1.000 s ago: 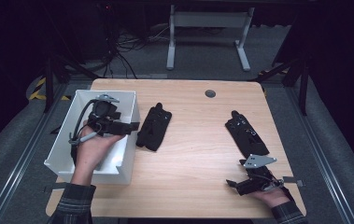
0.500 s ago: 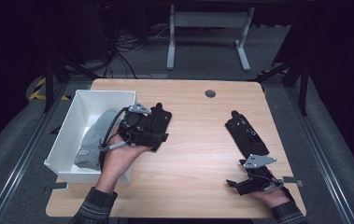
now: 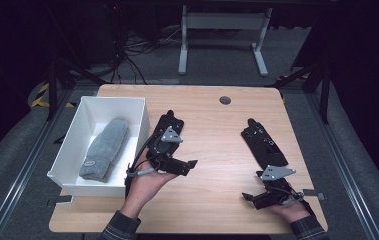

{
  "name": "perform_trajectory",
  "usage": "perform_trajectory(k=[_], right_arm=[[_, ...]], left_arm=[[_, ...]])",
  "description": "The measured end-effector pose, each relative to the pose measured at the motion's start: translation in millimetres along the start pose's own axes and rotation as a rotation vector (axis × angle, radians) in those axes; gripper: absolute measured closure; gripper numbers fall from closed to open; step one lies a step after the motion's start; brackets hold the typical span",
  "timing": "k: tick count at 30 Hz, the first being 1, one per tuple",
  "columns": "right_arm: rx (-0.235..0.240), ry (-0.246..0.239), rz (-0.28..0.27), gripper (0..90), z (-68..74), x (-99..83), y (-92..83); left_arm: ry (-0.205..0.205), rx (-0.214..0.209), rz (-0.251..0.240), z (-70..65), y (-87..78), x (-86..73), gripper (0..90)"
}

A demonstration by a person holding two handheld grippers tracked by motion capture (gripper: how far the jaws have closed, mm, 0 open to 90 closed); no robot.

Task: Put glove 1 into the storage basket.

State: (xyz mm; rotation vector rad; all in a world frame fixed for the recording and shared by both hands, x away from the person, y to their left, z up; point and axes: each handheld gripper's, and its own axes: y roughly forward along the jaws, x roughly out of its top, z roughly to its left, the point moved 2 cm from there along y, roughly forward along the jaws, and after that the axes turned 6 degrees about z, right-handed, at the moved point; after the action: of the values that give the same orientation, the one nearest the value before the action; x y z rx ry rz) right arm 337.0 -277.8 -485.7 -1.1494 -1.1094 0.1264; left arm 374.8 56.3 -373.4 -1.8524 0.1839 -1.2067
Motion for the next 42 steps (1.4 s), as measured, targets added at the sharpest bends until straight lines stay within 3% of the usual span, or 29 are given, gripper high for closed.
perform_trajectory(k=[9, 13, 17, 21, 23, 26, 29, 31, 33, 36, 40, 42], right_arm=[[0.002, -0.003, 0.001, 2.6, 0.4, 0.2, 0.6], [0.000, -0.004, 0.002, 2.5, 0.5, 0.3, 0.6], [-0.002, -0.005, 0.010, 2.4, 0.5, 1.0, 0.6], [0.001, -0.005, 0.029, 5.9, 1.5, 2.9, -0.7], [0.015, -0.026, 0.042, 17.1, 2.0, 5.3, -4.8], [0.005, -0.027, 0.047, 18.3, 2.4, 6.5, -6.3], [-0.008, -0.021, 0.041, 25.1, -0.4, 9.7, -11.0], [0.002, -0.002, 0.037, 40.4, -4.8, 13.0, -16.2], [0.016, 0.022, 0.020, 48.7, -10.6, 17.4, -20.4], [-0.011, 0.044, 0.000, 62.3, -20.1, 25.5, -26.0], [-0.088, 0.056, -0.049, 87.8, -34.8, 36.2, -34.1], [-0.113, 0.084, -0.068, 90.0, -45.3, 39.7, -37.6]], left_arm=[[-0.001, -0.023, 0.037, -3.2, 29.4, -22.4, 16.5], [0.018, -0.007, 0.068, -5.1, 44.4, -36.9, 16.1], [0.021, -0.027, 0.093, -5.8, 57.6, -53.6, 15.8], [0.047, 0.000, 0.114, -6.9, 64.8, -62.6, 15.8], [0.052, -0.021, 0.110, -7.7, 67.6, -67.0, 14.4], [0.050, -0.023, 0.124, -7.3, 70.8, -72.5, 13.2], [0.053, -0.035, 0.124, -4.9, 71.7, -76.6, 8.5], [0.061, -0.036, 0.117, -3.3, 71.1, -78.5, 4.0], [0.068, -0.015, 0.130, -2.2, 70.9, -80.2, 1.4], [0.071, -0.006, 0.163, -1.9, 74.2, -85.1, 0.0], [0.106, 0.046, 0.161, -1.0, 73.6, -90.4, 0.0], [0.114, 0.047, 0.140, 1.1, 73.1, -93.2, 0.0]])
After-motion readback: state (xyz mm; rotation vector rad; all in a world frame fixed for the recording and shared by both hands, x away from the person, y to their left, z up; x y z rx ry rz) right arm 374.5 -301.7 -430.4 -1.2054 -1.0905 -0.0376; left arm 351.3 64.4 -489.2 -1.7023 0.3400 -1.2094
